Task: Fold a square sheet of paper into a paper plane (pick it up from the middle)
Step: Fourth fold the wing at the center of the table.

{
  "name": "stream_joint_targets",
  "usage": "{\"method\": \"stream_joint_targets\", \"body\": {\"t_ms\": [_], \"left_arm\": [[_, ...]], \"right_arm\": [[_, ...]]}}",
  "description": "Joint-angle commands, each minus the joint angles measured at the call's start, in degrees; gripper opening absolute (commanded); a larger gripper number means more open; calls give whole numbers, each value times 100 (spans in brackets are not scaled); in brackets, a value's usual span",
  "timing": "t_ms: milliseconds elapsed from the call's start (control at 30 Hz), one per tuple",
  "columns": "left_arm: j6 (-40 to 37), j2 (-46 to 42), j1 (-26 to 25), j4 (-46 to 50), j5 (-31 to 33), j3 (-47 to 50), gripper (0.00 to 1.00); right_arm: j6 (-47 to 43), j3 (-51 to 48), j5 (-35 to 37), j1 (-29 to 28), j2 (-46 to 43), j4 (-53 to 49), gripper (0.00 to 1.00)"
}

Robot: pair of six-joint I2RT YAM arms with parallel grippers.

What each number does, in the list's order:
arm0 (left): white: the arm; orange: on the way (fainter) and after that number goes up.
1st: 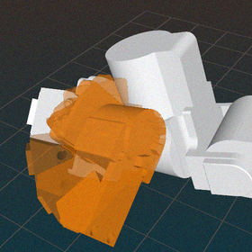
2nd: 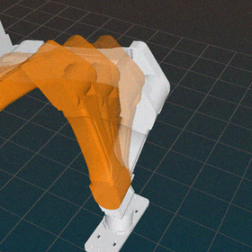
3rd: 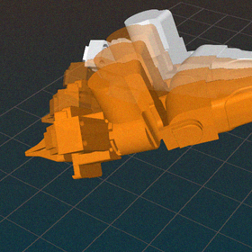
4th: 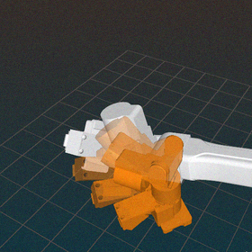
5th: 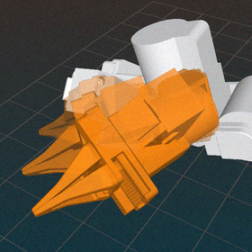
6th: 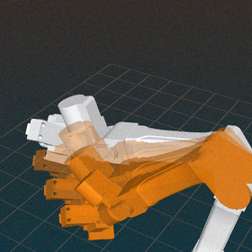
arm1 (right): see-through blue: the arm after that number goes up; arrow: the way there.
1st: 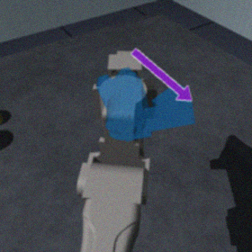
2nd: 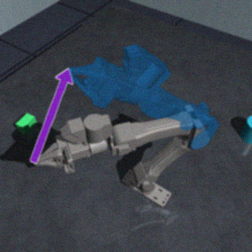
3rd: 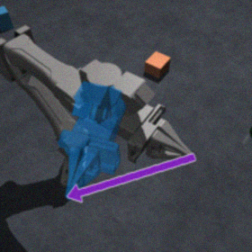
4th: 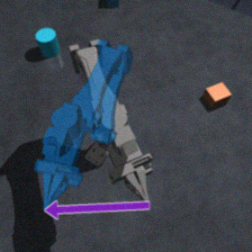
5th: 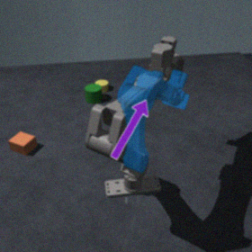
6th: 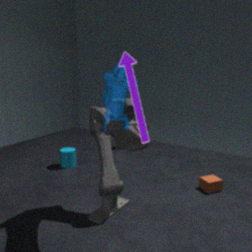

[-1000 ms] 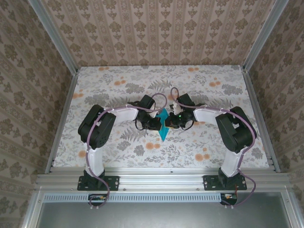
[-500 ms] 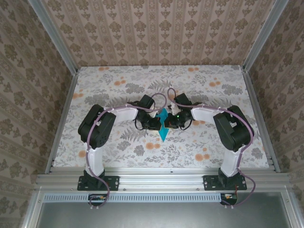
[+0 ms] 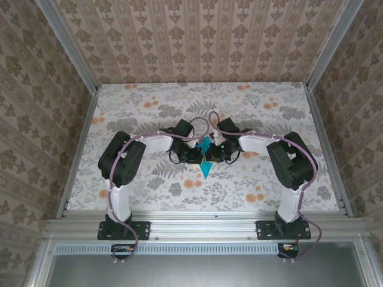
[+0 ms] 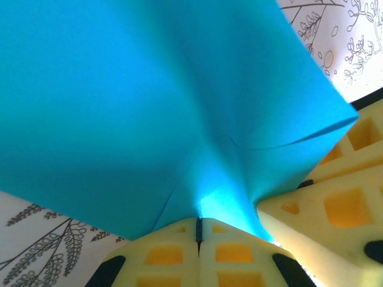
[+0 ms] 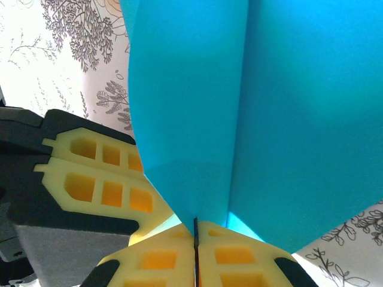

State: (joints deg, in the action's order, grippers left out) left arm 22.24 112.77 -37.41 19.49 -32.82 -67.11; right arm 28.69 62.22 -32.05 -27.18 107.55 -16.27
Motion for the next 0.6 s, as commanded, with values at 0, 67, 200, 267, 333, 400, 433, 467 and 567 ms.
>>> {"method": "stream_joint_targets", "body": {"t_ms": [0, 67, 200, 267, 333, 400, 433, 467, 567], "left_arm": [[-85, 351, 42, 116, 523, 249, 5], [-84, 335, 49, 108, 522, 263, 5], [-72, 303, 76, 56, 497, 322, 5], [-64, 290, 89, 15, 472, 354, 5], [-52, 274, 102, -21, 445, 384, 5], [-37, 269, 111, -54, 426, 406, 4], [-32, 263, 111, -68, 411, 417, 4], [-19, 253, 119, -94, 401, 439, 4], [-1, 221, 150, -149, 350, 476, 3]], "right_arm": [[175, 50, -199, -51, 93, 133, 10], [285, 27, -255, -45, 91, 261, 11], [453, -33, -415, -33, 106, 469, 11], [495, -45, -442, -33, 117, 518, 11], [523, -73, -447, -33, 142, 561, 12], [559, -82, -473, -25, 166, 598, 11], [604, -105, -506, -24, 174, 656, 11], [653, -130, -537, -24, 183, 729, 11], [724, -162, -604, -24, 222, 831, 11]]}}
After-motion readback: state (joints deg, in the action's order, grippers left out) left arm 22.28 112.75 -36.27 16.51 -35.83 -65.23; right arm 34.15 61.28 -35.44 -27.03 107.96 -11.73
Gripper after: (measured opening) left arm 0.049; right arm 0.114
